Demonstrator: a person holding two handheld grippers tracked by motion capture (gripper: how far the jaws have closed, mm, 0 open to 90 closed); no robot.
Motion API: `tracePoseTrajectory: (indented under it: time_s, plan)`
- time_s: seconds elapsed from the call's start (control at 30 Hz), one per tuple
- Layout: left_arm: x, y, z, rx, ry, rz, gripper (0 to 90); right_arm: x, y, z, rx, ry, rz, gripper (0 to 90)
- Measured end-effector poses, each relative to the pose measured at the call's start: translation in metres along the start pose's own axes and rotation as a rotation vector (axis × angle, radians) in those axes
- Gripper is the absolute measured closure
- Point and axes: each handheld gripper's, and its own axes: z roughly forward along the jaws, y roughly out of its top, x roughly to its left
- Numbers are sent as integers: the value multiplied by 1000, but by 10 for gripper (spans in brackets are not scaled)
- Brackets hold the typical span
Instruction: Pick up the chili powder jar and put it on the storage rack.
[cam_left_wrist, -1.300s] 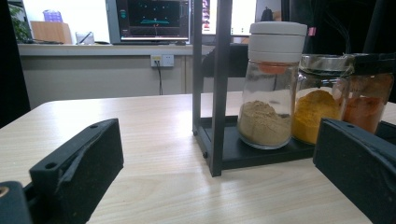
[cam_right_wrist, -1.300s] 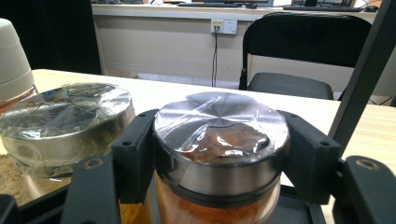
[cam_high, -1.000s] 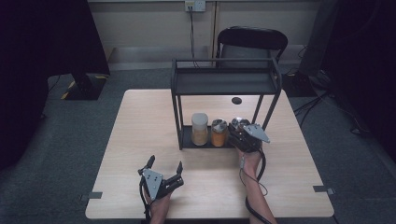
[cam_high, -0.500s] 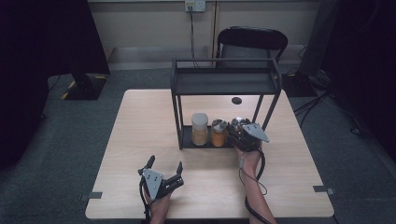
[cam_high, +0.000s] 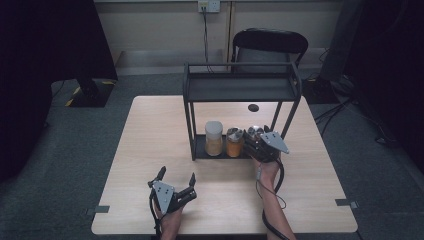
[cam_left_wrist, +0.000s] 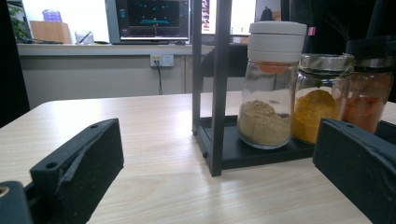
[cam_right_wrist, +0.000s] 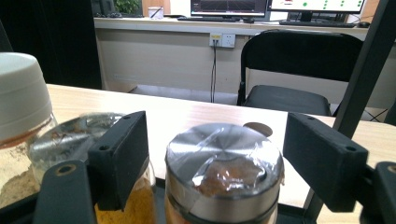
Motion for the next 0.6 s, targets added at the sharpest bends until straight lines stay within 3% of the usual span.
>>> tracePoseTrajectory:
  time_s: [0.43,0.6]
  plan:
    - [0,0,0,-1,1,0,13,1,-1,-2,-28,2,-12,168]
    - [0,0,0,0,1,0,13,7,-1,-2,-44,-7,-37,72]
